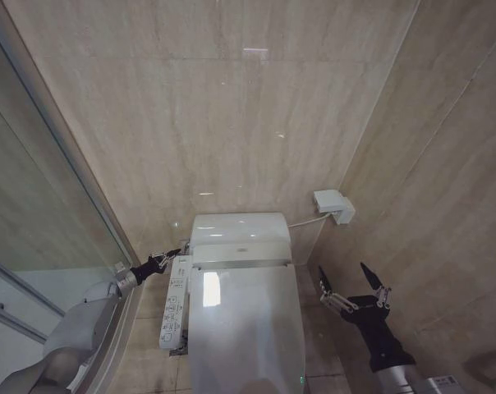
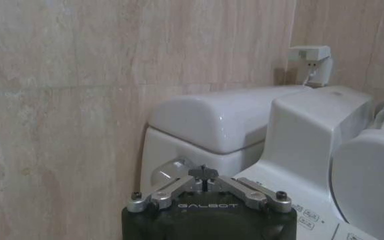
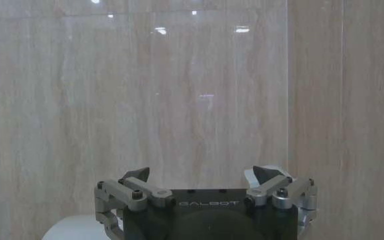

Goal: Open the toilet lid, clean the toilet bowl with a toilet brush, close the toilet lid, and flush.

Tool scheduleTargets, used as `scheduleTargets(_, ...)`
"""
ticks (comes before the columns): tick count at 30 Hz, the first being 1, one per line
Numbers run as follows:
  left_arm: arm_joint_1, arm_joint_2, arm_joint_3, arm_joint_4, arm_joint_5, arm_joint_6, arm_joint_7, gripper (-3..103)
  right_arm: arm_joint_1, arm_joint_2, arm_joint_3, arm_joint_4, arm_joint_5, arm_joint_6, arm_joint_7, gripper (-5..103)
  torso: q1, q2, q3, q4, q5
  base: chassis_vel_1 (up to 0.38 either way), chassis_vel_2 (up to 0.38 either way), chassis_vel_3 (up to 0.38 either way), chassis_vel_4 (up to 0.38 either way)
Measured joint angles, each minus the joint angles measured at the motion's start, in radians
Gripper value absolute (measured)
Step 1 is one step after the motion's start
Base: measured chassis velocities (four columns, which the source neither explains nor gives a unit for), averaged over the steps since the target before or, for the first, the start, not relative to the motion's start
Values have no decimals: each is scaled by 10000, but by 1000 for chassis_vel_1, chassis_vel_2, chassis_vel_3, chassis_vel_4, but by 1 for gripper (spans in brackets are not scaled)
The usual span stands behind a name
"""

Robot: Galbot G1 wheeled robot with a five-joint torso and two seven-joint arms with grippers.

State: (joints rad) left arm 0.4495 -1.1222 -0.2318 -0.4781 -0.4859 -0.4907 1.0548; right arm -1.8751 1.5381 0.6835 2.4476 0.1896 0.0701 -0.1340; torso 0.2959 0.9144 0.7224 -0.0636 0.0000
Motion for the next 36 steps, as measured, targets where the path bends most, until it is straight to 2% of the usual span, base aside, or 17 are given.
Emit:
scheduleTargets(16,-237,40,304,384,-111,4,81,0,0,0,0,0,0,0,0,100,0,0,0,2,1,0,0,0,0)
scheduleTargets(36,-491,-90,183,1074,-27,23,47,0,0,0,0,0,0,0,0,100,0,0,0,0,-2,0,0,0,0)
